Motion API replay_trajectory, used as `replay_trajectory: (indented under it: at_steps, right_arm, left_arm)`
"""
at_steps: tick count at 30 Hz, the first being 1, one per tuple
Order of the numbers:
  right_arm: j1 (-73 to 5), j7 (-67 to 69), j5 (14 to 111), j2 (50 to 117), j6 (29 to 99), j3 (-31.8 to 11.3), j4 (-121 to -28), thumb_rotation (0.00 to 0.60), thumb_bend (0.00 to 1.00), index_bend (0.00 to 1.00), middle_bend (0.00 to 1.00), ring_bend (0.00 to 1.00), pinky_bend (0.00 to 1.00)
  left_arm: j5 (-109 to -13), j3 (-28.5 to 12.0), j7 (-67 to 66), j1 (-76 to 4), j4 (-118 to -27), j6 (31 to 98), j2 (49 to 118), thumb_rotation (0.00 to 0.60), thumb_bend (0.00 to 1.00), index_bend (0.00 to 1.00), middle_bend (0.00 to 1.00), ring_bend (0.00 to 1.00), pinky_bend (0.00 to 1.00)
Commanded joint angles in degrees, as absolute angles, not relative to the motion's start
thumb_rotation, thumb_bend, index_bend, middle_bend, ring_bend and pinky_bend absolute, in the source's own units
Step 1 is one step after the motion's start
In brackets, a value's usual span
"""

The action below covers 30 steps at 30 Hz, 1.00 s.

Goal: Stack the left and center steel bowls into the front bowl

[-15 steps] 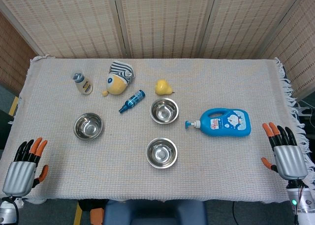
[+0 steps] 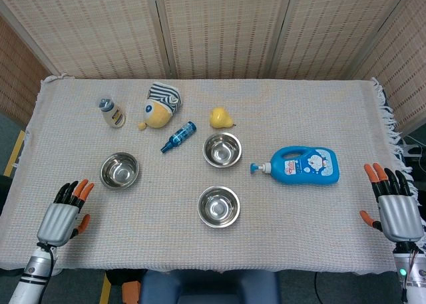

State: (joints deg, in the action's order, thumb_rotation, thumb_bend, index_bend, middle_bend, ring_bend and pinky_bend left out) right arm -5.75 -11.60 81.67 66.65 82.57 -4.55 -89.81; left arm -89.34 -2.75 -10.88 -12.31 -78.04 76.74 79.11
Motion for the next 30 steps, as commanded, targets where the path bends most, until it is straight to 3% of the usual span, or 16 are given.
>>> replay_trajectory:
  at_steps: [1,12,17,21,24,27,30]
  right_arm:
    - [-5.9,-12.1,81.1,67.0,82.2,-4.8,-89.5,0.6,0.09,0.0,0.0,0.0,0.0]
    - [-6.8,-13.8,78.0,68.2,79.9,-5.7,-88.1,0.6,0.09,0.0,0.0,0.0,0.0]
    - [-6.9,-14.2,77.4,68.3,79.9,-5.9,-87.9,0.6,0.09,0.0,0.0,0.0,0.0]
    - [-7.0,-14.4,76.7,68.2,79.7,-6.2,-87.9,0.6,0.09,0.0,0.0,0.0,0.0]
    - [-7.1,-14.4,76.3,68.2,79.4,-6.3,-87.8,0.6,0.09,0.0,0.0,0.0,0.0]
    - [-7.1,-14.4,76.3,68.2,79.3,-6.2,-87.9,0.6,0.09,0.0,0.0,0.0,0.0]
    - [-7.0,-14.2,76.5,68.0,79.6,-6.1,-88.4,0.6,0.09,0.0,0.0,0.0,0.0]
  left_arm:
    - [-87.5,-4.4,-8.0,-16.5,-70.0,71.8,84.5,0.6,0.43,0.05,0.0,0.0,0.09]
    - [-88.4,-5.0,0.8,-23.2,-50.5,68.0,95.2,0.6,0.43,0.11,0.01,0.0,0.09]
    - [-88.7,-4.7,4.7,-26.0,-42.9,65.8,99.0,0.6,0.43,0.2,0.02,0.0,0.09]
    - [-89.7,-4.3,8.9,-27.5,-36.0,67.6,102.5,0.6,0.46,0.48,0.07,0.0,0.09]
    - [-90.9,-3.9,11.2,-27.8,-30.8,71.2,105.3,0.6,0.55,0.69,0.14,0.0,0.12]
    - [-91.2,-3.5,12.0,-27.9,-27.2,73.2,107.4,0.6,0.64,0.76,0.17,0.01,0.13]
    - [-91.8,-3.3,12.9,-27.8,-26.2,77.2,108.3,0.6,0.65,0.77,0.18,0.01,0.13]
